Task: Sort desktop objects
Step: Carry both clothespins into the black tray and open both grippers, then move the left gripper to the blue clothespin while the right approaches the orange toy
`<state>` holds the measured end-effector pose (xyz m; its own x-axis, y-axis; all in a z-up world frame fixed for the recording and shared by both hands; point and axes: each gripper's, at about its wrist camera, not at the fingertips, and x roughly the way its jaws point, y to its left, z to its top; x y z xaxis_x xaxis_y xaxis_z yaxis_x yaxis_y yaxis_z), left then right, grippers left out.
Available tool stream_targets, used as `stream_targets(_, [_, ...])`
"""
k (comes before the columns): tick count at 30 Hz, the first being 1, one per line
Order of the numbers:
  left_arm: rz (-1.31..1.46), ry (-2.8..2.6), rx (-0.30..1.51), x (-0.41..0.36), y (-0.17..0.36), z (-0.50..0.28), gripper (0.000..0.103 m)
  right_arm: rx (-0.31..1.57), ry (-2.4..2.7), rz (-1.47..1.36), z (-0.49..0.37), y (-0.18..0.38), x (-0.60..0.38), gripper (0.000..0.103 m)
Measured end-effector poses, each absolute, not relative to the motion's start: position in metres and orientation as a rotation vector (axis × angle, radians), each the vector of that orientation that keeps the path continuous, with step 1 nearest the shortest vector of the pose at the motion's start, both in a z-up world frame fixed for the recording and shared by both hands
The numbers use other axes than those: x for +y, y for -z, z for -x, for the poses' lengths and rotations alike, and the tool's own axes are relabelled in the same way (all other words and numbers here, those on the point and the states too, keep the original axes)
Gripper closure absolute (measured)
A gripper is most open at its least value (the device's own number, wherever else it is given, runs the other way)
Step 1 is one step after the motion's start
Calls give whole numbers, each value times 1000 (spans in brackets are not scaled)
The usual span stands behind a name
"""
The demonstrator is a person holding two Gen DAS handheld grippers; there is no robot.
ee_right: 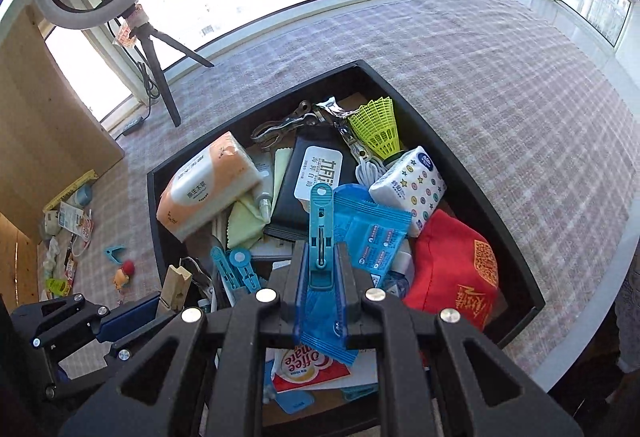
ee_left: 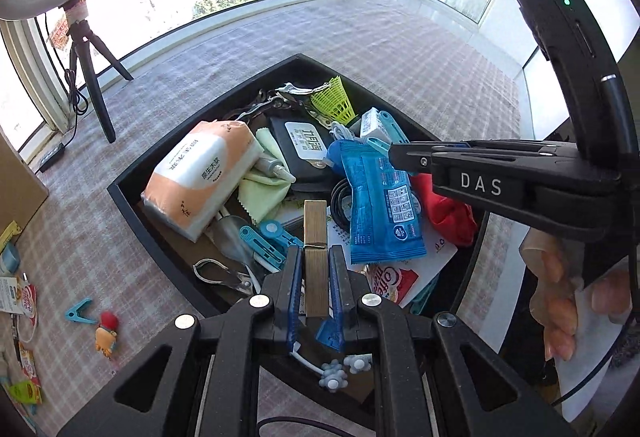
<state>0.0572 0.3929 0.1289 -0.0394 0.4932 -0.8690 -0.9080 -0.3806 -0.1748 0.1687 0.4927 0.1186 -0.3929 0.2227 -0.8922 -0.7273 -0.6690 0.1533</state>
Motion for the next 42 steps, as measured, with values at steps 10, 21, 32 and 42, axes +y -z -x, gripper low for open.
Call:
stream_targets(10, [1113, -1705, 506, 387, -133, -52, 41, 705, -2083, 1218, -170, -126, 492, 63])
stream_targets(21, [1182, -1869, 511, 329, -117, 15, 48, 697, -2201, 1284, -125, -127, 457, 63])
stream_targets(32, [1347, -1939, 557, 246, -68, 118, 53, 716, -2362, 1454, -47, -111, 372, 63])
stream_targets(42, [1289, -1851, 752, 228, -36, 139, 51, 825, -2294, 1644, 12, -48, 319, 63])
